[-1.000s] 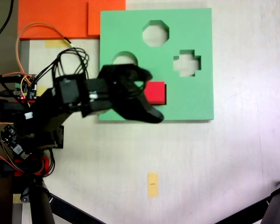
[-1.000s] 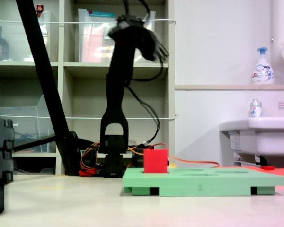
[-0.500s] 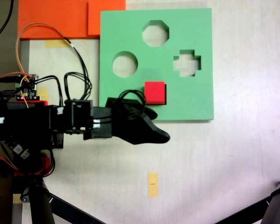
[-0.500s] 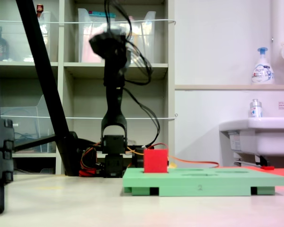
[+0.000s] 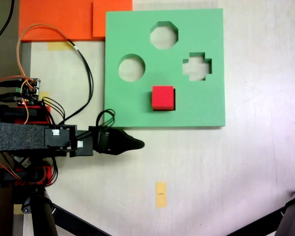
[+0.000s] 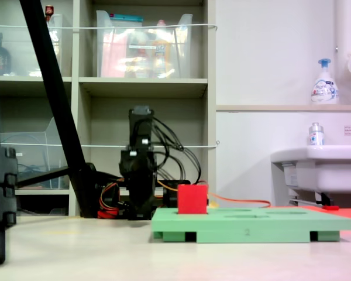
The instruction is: Put the square block into the corresponding hole
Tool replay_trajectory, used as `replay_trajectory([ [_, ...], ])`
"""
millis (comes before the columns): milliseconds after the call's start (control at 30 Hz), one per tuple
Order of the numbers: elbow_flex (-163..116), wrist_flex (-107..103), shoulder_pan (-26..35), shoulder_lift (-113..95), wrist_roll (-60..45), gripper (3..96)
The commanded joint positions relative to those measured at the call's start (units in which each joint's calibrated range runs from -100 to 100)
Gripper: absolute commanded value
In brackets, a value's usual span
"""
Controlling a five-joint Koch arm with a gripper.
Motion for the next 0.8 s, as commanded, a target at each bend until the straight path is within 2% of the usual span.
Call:
replay_trajectory([
  [33,-10.0,4.9,1.2,-1.1,-3.3,50.9],
  [133,-13.2,4.9,2.0,-1.1,-6.6,50.2],
  [300,-13.2,-8.5,1.8,-1.1,-6.8,48.9],
  [800,-13.2,-8.3,0.2,-1.1,-6.7,48.6],
])
